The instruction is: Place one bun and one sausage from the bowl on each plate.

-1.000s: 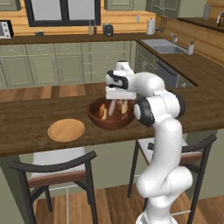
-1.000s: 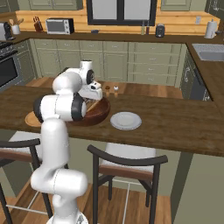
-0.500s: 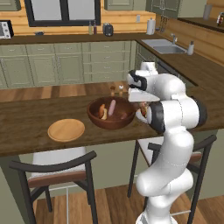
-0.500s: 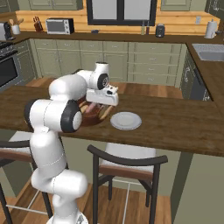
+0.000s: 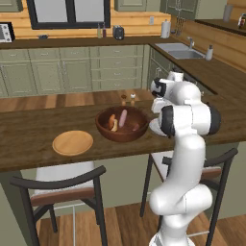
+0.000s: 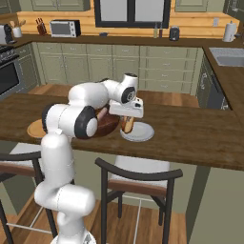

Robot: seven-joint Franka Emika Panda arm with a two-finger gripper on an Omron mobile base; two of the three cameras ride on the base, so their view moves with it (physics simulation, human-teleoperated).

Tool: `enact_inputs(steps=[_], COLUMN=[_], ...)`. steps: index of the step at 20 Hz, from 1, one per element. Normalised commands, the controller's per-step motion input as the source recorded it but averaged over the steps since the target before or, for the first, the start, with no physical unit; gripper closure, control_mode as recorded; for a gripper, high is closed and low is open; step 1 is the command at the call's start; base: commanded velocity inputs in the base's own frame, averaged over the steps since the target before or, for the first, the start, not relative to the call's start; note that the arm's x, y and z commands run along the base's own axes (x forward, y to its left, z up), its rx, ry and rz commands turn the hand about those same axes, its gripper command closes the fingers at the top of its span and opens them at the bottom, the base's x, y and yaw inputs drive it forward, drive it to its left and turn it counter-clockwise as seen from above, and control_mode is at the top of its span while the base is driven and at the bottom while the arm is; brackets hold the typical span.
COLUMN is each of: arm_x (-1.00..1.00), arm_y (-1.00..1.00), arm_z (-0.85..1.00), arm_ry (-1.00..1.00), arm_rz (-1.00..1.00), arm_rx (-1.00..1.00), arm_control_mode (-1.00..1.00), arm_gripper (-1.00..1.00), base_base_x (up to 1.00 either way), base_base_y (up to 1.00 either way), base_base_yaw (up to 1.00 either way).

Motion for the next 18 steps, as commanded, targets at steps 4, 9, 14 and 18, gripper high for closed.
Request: enact_inputs(steps=[4, 9, 14, 18], arm_x=[0.72, 0.48, 0.35, 0.12], arm_y=[-0.03, -0.16, -0.06, 0.00], arm_z=[-0.49, -0.44, -0.43, -0.46], arm_ry=[0.19, 0.10, 0.04, 0.06], arm_rz=[0.03, 0.04, 0.03, 0.00], arm_rx=[0.00, 0.01, 0.00, 0.00], arm_control_mode=[-1.00, -1.00, -1.00, -1.00], arm_gripper=[1.00, 1.00, 1.00, 1.00], base_base_x=[0.00, 0.00, 0.00, 0.00], base_base_y=[0.00, 0.00, 0.00, 0.00], base_base_yaw=[0.00, 0.00, 0.00, 0.00])
